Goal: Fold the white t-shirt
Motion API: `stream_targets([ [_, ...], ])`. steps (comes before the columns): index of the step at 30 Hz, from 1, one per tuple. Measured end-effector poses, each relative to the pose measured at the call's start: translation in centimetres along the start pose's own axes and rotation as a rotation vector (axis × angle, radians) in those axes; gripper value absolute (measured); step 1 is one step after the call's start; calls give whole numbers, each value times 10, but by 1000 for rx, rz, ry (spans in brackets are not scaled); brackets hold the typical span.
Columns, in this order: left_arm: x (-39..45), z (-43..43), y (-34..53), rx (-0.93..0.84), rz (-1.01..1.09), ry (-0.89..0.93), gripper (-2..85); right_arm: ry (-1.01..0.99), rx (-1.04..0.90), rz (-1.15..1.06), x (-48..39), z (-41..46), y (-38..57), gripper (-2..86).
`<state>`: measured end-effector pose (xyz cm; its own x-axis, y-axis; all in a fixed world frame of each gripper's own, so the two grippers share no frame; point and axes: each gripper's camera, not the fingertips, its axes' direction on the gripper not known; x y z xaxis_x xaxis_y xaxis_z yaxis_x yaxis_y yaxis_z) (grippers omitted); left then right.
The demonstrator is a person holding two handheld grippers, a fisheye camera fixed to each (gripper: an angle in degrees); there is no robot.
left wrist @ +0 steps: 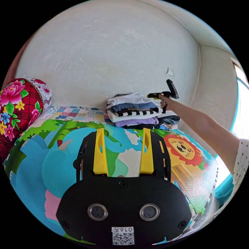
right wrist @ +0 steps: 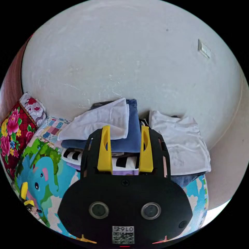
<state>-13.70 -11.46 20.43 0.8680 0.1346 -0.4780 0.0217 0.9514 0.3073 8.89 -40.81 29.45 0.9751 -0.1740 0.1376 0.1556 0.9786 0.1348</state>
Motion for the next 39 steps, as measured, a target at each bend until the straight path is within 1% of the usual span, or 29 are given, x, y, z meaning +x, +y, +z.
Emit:
stream_targets([
  [3, 1, 4, -5, -8, -8, -7, 181, -23, -38, 11, 2, 16, -6, 77],
  [5, 5, 5, -8, -10, 13, -27, 184, 6, -29, 0, 1, 16, -5, 22],
  [6, 6, 6, -10, -12, 15, -26, 183, -9, -16, -4, 2, 12, -5, 18],
  [7, 6, 6, -11, -13, 14, -20, 181, -79, 10, 0, 7, 1, -6, 10],
  [8, 6, 8, -13, -13, 11, -6, 177, -186, 51, 3, 14, -16, -8, 5],
  [10, 6, 8, -16, -12, 0, 5, 168, -273, 137, -18, 20, -50, -10, 1],
  [12, 7, 5, -21, -12, 4, 36, 147, -271, 224, -129, 16, -94, -8, -1],
  [13, 8, 4, -23, -10, 10, 53, 142, -235, 294, -177, 13, -128, -2, -2],
  [14, 11, -1, -27, -4, 16, 87, 135, -253, 338, -221, 14, -163, 8, -3],
  [15, 14, -8, -32, 2, 26, 118, 132, -275, 349, -251, 15, -179, 15, -3],
  [16, 17, -11, -35, 2, 31, 133, 131, -314, 325, -310, 15, -205, 29, -2],
  [17, 22, -17, -42, -12, 34, 163, 130, -369, 217, -389, 12, -220, 45, -2],
  [18, 29, -23, -52, -44, 33, 194, 124, -394, 155, -426, 9, -225, 55, -1],
  [20, 46, -34, -65, -89, 55, 243, 119, -469, -65, -515, -8, -226, 111, 2],
  [22, 69, -46, -72, -102, 90, 262, 115, -536, -190, -572, -25, -218, 165, 6],
  [23, 89, -50, -74, -100, 154, 258, 111, -605, -280, -596, -36, -212, 199, 10],
  [24, 112, -49, -74, -114, 234, 245, 104, -649, -308, -598, -39, -212, 215, 13],
  [25, 123, -47, -75, -129, 265, 241, 102, -719, -328, -597, -43, -216, 242, 21],
  [26, 146, -36, -76, -177, 318, 242, 97, -755, -291, -576, -39, -227, 263, 57],
  [27, 170, -21, -77, -238, 371, 259, 107, -752, -260, -559, -36, -234, 272, 76],
  [28, 181, -12, -78, -270, 401, 274, 112, -685, -190, -532, -27, -247, 288, 88],
  [29, 207, 6, -77, -331, 458, 307, 116, -553, -120, -505, -18, -260, 302, 96],
  [30, 232, 24, -76, -384, 507, 338, 120, -483, -92, -487, -13, -266, 309, 97],
  [31, 245, 33, -74, -413, 536, 347, 122, -364, -52, -429, -3, -277, 321, 100],
  [32, 270, 51, -69, -486, 590, 350, 127, -282, -35, -372, 7, -287, 333, 103],
  [33, 294, 67, -62, -561, 647, 352, 131, -253, -37, -352, 11, -291, 339, 104],
  [35, 323, 80, -49, -633, 711, 352, 135, -149, -80, -280, 27, -303, 361, 111],
  [38, 351, 90, -35, -624, 736, 261, 128, -51, -91, -178, 45, -317, 386, 117],
  [39, 356, 92, -31, -627, 723, 259, 119, -47, -87, -159, 48, -319, 390, 118],
])
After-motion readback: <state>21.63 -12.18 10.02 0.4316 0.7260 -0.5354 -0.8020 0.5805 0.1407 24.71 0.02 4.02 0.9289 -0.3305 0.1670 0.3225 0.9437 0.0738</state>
